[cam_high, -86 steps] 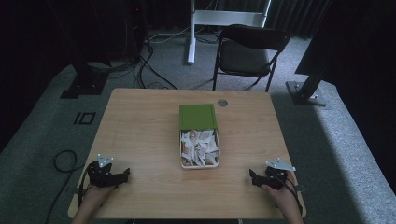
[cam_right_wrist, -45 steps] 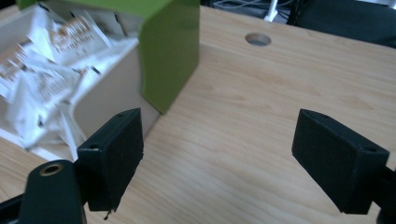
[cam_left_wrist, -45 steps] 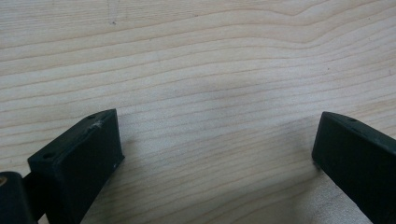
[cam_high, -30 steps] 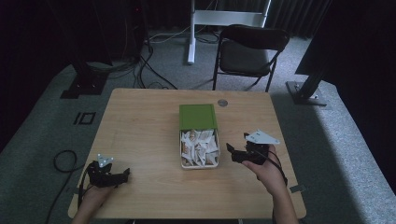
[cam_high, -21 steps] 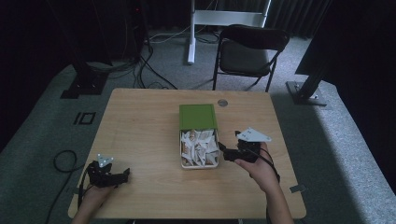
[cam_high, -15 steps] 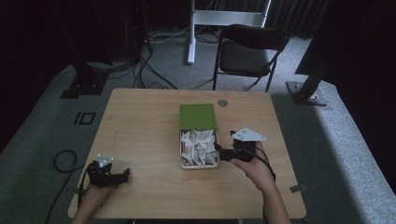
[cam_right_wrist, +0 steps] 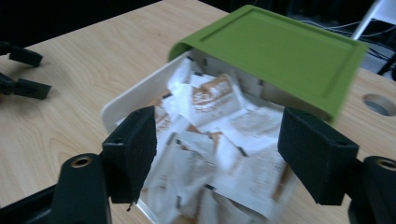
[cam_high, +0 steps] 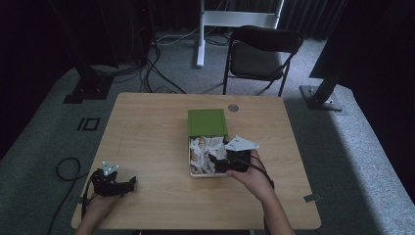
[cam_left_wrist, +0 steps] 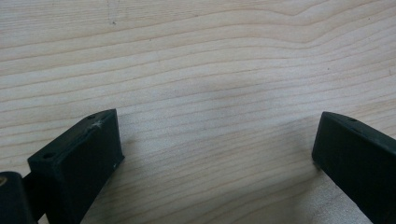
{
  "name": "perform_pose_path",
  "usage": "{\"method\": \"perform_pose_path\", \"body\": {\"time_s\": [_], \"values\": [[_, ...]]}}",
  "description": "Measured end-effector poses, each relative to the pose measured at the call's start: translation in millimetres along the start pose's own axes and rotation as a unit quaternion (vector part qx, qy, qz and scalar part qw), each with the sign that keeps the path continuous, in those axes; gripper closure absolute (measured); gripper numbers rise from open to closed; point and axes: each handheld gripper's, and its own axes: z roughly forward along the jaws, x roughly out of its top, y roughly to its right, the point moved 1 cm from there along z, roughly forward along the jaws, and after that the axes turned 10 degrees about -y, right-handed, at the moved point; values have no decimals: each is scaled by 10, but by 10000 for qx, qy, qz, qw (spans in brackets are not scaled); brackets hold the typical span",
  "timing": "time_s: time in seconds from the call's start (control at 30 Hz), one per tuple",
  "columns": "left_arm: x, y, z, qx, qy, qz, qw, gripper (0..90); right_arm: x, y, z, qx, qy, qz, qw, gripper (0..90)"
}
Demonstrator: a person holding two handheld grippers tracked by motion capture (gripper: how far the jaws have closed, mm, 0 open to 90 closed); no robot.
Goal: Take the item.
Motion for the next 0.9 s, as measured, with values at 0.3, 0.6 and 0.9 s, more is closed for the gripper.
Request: {"method": "perform_pose_path", "body": {"time_s": [0.3, 0.6, 0.9], "values": [[0, -1, -1, -1, -5, 3, 10000, 23, 17, -183, 169, 236, -77, -159, 9996, 328], [0, 2, 1, -5, 3, -13, 10000, 23, -5, -359, 332, 469, -215, -386, 9979, 422], [0, 2, 0, -4, 3, -13, 10000, 23, -2, -453, 447, 579, -319, -605, 9960, 472]]}}
